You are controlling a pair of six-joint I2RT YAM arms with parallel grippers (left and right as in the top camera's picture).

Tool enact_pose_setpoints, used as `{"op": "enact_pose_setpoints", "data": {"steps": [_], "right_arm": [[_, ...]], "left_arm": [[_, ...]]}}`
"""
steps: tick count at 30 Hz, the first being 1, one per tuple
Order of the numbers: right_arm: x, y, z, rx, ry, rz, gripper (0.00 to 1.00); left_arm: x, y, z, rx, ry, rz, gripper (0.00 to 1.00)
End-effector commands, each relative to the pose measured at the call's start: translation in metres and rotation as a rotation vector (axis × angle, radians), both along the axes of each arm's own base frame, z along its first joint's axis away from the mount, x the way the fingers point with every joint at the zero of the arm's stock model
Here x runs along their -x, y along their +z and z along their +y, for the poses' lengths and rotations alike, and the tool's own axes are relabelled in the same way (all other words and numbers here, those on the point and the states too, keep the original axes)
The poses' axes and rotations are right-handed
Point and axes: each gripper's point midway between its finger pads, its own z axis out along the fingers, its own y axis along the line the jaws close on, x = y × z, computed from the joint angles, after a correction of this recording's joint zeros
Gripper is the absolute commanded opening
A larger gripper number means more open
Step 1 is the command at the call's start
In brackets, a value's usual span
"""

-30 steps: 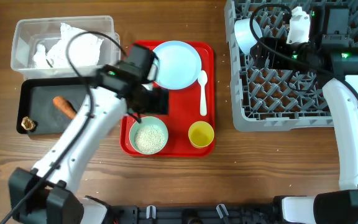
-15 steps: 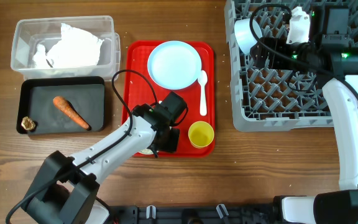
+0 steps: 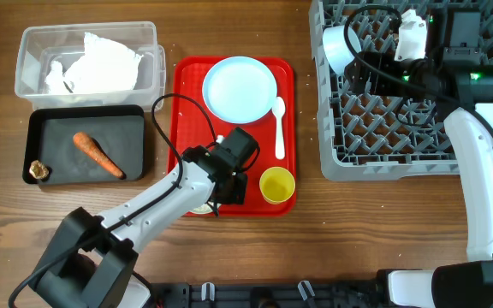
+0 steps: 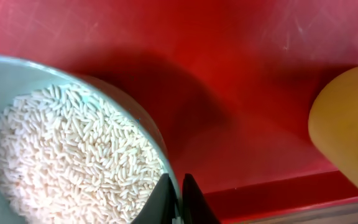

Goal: Sort waste into correct bins and load items into the dishwasher rack
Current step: 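Grasp the rice bowl rim with the left gripper, then tip the rice bowl over the black tray to pour out rice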

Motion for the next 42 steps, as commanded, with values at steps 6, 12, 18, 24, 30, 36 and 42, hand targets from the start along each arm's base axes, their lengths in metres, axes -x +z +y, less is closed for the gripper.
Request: {"op": "enact_pose_setpoints", "data": {"steps": [6, 12, 18, 24, 30, 36, 42], "right_arm": [[-0.001, -0.006, 0.001, 0.01, -0.003, 0.017, 1.0], [-0.001, -0.006, 0.0, 0.012, -0.001, 0.018, 1.0], [-0.001, -0.007, -0.001, 0.017, -0.005, 0.018, 1.0], [-0.001, -0.007, -0.001, 0.015, -0.006, 0.018, 1.0], [0.001, -0.008, -0.001, 0.016, -0.006, 0.027, 1.0], [0.002, -0.009, -0.001, 0.016, -0.006, 0.036, 1.0], [0.003, -0.009, -0.001, 0.015, -0.007, 0.038, 1.0]], "left_arm": [[-0.054, 0.078, -0.002, 0.098, 0.16, -0.048, 0.04], [-0.081, 0.105, 0.047, 0.296, 0.31, 0.016, 0.04], [-0.104, 0.121, 0.118, 0.499, 0.436, -0.012, 0.04], [-0.121, 0.131, 0.183, 0.564, 0.53, -0.132, 0.04], [-0.154, 0.146, 0.215, 0.676, 0.488, -0.317, 0.04], [-0.159, 0.132, 0.232, 0.855, 0.408, -0.342, 0.04], [-0.161, 0.098, 0.249, 1.035, 0.487, -0.274, 0.04]]}}
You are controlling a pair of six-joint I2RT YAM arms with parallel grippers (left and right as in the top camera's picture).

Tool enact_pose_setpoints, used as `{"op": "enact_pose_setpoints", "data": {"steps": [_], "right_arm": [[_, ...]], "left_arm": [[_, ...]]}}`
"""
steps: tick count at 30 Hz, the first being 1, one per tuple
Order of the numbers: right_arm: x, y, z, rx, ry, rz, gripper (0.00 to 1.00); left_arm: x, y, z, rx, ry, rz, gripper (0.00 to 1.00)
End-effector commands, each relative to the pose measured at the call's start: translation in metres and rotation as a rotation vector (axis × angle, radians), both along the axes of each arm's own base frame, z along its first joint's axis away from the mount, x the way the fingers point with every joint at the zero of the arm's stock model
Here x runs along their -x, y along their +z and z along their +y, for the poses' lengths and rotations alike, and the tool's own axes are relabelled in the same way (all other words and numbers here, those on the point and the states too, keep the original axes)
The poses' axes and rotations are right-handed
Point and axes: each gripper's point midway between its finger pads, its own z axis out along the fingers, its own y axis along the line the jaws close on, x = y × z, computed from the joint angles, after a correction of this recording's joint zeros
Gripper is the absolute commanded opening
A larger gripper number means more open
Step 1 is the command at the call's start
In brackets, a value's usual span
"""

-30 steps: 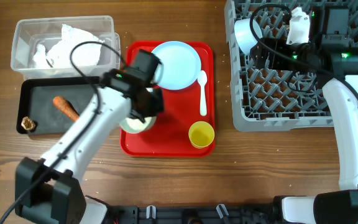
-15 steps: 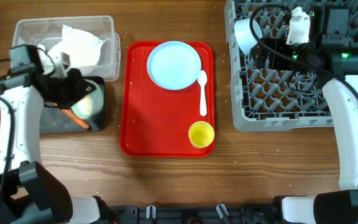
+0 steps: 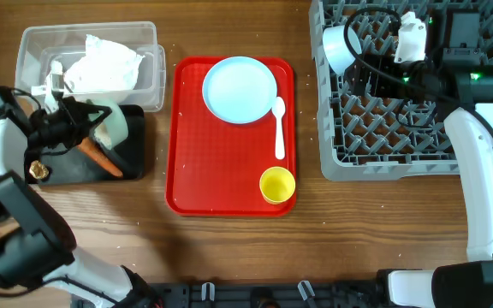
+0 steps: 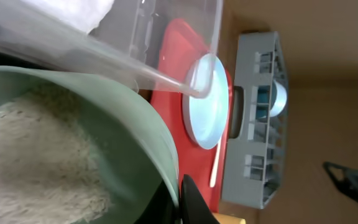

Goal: Sort waste into correct bins and load items into the dishwasher rack
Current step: 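Tip the rice bowl over the black tray to pour out rice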

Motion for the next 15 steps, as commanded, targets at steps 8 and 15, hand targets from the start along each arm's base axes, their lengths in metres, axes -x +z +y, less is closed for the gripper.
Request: {"op": "enact_pose_setpoints", "data": {"steps": [8, 15], "right_arm": [[-0.001, -0.007, 0.0, 0.012, -0.005, 0.022, 1.0], [0.003, -0.01, 0.0, 0.012, -0.005, 0.043, 1.0]], "left_arm": [[-0.001, 0.033, -0.015, 0.376, -0.028, -0.106, 0.04], [0.013, 0.037, 0.009, 0.457, 0.073, -0.044, 0.04]]}}
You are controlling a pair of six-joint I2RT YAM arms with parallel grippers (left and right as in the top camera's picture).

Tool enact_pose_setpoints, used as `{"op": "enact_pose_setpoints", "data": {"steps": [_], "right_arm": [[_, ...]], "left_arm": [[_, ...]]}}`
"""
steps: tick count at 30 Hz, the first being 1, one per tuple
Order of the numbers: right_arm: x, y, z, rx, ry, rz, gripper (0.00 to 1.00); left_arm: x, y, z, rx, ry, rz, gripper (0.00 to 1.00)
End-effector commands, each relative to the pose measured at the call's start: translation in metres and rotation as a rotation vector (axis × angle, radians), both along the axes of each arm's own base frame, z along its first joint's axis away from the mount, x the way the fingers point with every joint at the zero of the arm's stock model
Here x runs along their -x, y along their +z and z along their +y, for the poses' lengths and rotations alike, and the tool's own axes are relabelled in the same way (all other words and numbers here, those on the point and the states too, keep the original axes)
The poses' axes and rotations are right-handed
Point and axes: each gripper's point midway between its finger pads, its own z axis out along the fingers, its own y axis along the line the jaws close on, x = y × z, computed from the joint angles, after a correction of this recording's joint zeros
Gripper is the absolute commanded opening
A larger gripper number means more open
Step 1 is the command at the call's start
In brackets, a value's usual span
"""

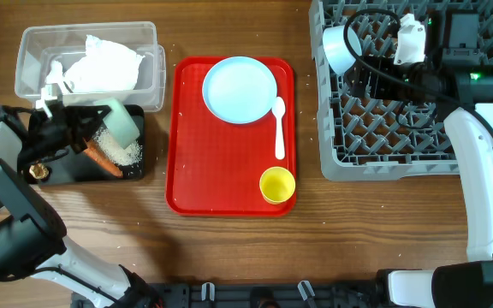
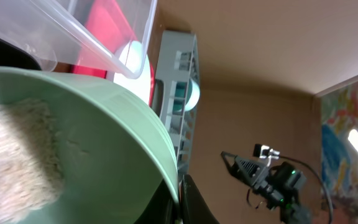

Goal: Sort waste into correct bins and load items into the dishwasher rack
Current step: 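Tip the rice bowl over the black tray to pour out rice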

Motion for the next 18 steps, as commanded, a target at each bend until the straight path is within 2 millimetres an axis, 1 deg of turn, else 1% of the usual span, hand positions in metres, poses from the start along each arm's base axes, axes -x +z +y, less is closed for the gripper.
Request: {"op": "enact_pose_setpoints", "data": {"steps": [1, 3, 4, 5, 7, 13, 18], "right_arm": [[-0.001, -0.007, 0.0, 0.012, -0.004, 0.023, 1.0], [0.0, -0.008, 0.0, 0.012, -0.004, 0.024, 1.0], [0.0, -0.008, 0.0, 0.013, -0.004, 0.024, 1.0], [0.0, -0.008, 0.0, 0.012, -0.004, 0.024, 1.0], [0.0, -0.008, 0.0, 0.012, -0.004, 0.025, 1.0], [0.001, -0.014, 0.0, 0.014, -0.002, 0.033, 1.0], [-0.003, -0.012, 0.0, 0.014, -0.001, 0.017, 1.0]], "left_arm": [[0.003, 0.013, 0.024, 0.046, 0.068, -0.036, 0.04], [0.006, 0.02, 0.038, 0.084, 0.114, -0.057, 0.04], [0.007, 0.028, 0.046, 0.121, 0.139, -0.087, 0.04], [0.008, 0.035, 0.05, 0.15, 0.153, -0.112, 0.04], [0.01, 0.038, 0.055, 0.193, 0.173, -0.086, 0.04], [0.012, 0.038, 0.052, 0.236, 0.18, -0.034, 0.04], [0.013, 0.038, 0.052, 0.244, 0.181, -0.024, 0.04]]}}
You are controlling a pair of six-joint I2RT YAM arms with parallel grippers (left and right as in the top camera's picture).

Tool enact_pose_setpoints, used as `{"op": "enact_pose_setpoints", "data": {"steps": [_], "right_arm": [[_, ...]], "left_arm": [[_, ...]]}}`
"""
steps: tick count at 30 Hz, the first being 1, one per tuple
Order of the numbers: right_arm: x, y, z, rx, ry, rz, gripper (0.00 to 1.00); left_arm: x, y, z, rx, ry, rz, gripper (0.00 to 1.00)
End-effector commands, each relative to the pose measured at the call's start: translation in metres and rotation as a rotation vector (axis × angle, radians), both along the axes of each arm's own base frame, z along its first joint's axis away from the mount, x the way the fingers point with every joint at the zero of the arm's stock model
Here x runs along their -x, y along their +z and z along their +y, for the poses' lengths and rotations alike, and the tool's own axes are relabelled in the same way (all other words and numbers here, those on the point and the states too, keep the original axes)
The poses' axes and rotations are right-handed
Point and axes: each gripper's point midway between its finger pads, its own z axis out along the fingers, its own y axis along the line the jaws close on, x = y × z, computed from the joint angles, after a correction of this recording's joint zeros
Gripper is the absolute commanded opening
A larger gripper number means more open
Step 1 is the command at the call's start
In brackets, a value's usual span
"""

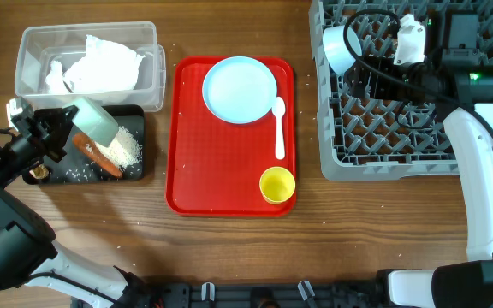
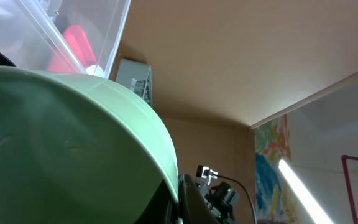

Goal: Sort waste into correct bins and load items into the dishwasher rack
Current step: 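Tip the rice bowl over the black tray to pour out rice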

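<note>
My left gripper (image 1: 65,130) is shut on the rim of a pale green bowl (image 1: 95,122), held steeply tipped over the black bin (image 1: 50,175). In the left wrist view the bowl (image 2: 61,149) fills the lower left, no rice shows in it, and one of the dark fingers (image 2: 190,208) pinches its edge. A pile of white rice (image 1: 124,150) lies in the bin beside a carrot (image 1: 101,158). My right gripper (image 1: 409,38) hangs over the grey dishwasher rack (image 1: 383,162); its jaws are unclear.
A clear bin (image 1: 32,38) with white paper stands behind the black bin. The red tray (image 1: 187,171) holds a blue plate (image 1: 240,89), a white spoon (image 1: 280,128) and a yellow cup (image 1: 276,184). A pale cup (image 1: 336,47) sits in the rack's far left corner.
The bowl has shifted left over the black bin and tipped further. The rice pile in the bin has grown, and the wrist view no longer shows rice in the bowl.
My left gripper was shut on the bowl of rice at the front of the red tray. Then it held the bowl tilted over the black bin, then rice lay in the bin. Now the bowl is tipped steeply above a larger pile. The right arm stayed put.
</note>
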Motion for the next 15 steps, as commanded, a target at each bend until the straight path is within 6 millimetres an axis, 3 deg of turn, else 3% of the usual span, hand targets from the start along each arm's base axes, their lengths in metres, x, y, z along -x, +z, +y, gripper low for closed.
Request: {"op": "enact_pose_setpoints", "data": {"steps": [1, 5, 7, 11, 14, 15], "right_arm": [[-0.003, -0.01, 0.0, 0.014, -0.002, 0.016, 1.0], [-0.004, -0.009, 0.0, 0.015, -0.001, 0.008, 1.0], [-0.003, -0.01, 0.0, 0.015, -0.001, 0.014, 1.0], [-0.003, -0.01, 0.0, 0.022, 0.011, 0.011, 1.0], [-0.003, -0.01, 0.0, 0.024, 0.013, 0.01, 1.0], [-0.002, -0.01, 0.0, 0.027, 0.017, 0.011, 1.0]], "left_arm": [[-0.001, 0.009, 0.002, 0.036, 0.009, -0.009, 0.04], [0.0, 0.022, -0.02, -0.076, -0.046, -0.096, 0.04], [0.003, 0.033, -0.025, -0.038, -0.044, -0.089, 0.04], [0.011, 0.031, -0.035, -0.063, -0.071, -0.02, 0.04], [0.01, 0.031, -0.036, -0.196, -0.089, -0.094, 0.04], [0.011, 0.041, -0.037, -0.08, -0.072, -0.052, 0.04]]}}
